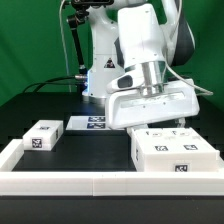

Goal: Assemble cabinet

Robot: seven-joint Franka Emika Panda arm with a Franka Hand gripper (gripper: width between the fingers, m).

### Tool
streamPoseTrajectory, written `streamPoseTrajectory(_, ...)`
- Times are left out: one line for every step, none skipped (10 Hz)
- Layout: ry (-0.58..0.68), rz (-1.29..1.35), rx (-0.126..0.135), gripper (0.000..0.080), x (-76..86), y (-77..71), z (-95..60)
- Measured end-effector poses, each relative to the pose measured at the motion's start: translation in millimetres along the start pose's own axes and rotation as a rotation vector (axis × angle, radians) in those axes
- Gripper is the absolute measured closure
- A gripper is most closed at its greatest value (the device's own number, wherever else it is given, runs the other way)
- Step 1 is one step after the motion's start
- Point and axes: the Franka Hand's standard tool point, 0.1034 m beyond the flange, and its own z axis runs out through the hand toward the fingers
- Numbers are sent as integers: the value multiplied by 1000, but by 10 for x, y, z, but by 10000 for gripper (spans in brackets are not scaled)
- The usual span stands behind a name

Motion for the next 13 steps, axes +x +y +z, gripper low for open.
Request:
streamPoseTrajectory(1,-9,2,2,10,-10,11)
streamPoseTrajectory(4,-12,-1,2,29,35,22)
streamPoseTrajectory(8,-6,-3,2,59,77,34)
streamPoseTrajectory(19,-2,-4,119,140,108,51)
streamPoseTrajectory(27,1,-4,251,195,122,71)
streamPoseTrajectory(29,2,-4,251,211,124,81)
streamPoseTrajectory(29,2,-4,434,211,122,82)
streamPoseTrajectory(28,2,-4,570,205,122,82)
streamPoseTrajectory(25,1,-4,570,187,129,84)
streamPoseTrajectory(23,-3,-6,743,169,149,84)
streamPoseTrajectory(20,-7,-8,782,152,173,83)
streamPoseTrajectory(19,-7,-8,782,151,172,84)
streamPoseTrajectory(19,-7,-8,796,151,172,84)
